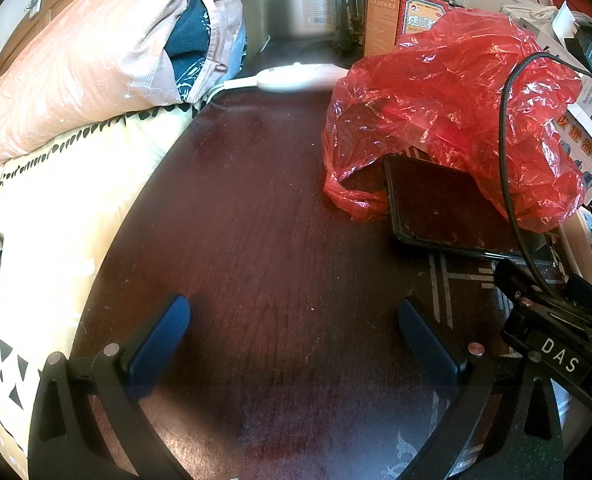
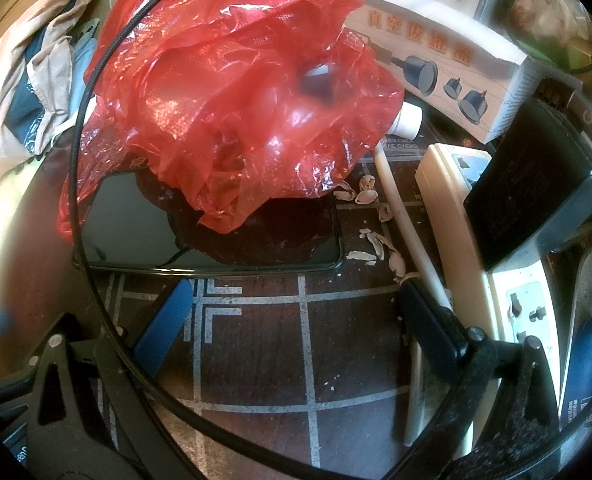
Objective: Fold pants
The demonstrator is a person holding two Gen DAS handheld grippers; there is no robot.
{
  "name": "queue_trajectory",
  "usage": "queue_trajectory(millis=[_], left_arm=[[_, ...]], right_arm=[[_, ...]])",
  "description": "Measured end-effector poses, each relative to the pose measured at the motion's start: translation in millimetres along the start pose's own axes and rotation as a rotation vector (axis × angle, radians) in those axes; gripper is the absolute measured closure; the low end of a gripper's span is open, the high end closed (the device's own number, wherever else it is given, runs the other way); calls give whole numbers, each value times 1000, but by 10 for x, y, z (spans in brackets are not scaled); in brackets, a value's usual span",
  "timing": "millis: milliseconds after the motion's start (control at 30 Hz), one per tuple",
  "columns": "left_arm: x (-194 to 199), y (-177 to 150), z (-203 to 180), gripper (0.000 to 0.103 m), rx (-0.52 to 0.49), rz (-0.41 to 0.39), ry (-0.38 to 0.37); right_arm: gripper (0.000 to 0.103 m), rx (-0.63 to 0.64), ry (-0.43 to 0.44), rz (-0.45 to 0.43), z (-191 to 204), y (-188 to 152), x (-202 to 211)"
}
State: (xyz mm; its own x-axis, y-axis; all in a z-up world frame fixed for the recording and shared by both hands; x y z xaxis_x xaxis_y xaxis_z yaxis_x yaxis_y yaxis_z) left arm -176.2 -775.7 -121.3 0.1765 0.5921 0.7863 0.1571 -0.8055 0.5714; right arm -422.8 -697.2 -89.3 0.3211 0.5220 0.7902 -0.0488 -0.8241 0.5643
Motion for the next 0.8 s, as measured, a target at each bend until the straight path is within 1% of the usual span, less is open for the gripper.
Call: queue_trajectory(millis=[167,200,433,467,633,767,800], left_arm=[[-2,1,0,0,0,0,0],[-2,1,0,0,0,0,0],[1,3,0,0,0,0,0],[-5,1,0,0,0,0,0],[-4,2,0,0,0,1,0],[-6,2,0,0,0,1,0],[-6,1,0,0,0,1,0]], right_arm=[[0,0,0,0,-49,-1,7],[0,0,0,0,1,0,1],[0,0,0,0,16,0,-1],[0,0,0,0,-29,-1,6],[0,0,-1,0,46,1,-7],[0,0,-1,0,-55,-4,-6],[0,0,-1,0,63,3,5]])
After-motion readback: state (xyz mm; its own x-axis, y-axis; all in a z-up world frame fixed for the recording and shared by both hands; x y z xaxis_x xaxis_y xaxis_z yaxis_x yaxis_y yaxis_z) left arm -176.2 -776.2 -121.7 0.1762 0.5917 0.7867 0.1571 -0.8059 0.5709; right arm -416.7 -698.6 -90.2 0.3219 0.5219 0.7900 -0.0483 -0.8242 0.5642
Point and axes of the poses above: each gripper's, at about its wrist camera, not at the fingertips, and x roughly against the way its jaws point, z to its left, y to its top, the point moved 3 cm from there along -x, roughly the way its jaws point, and after that the axes turned 15 degrees about -y, right-handed, at the moved point
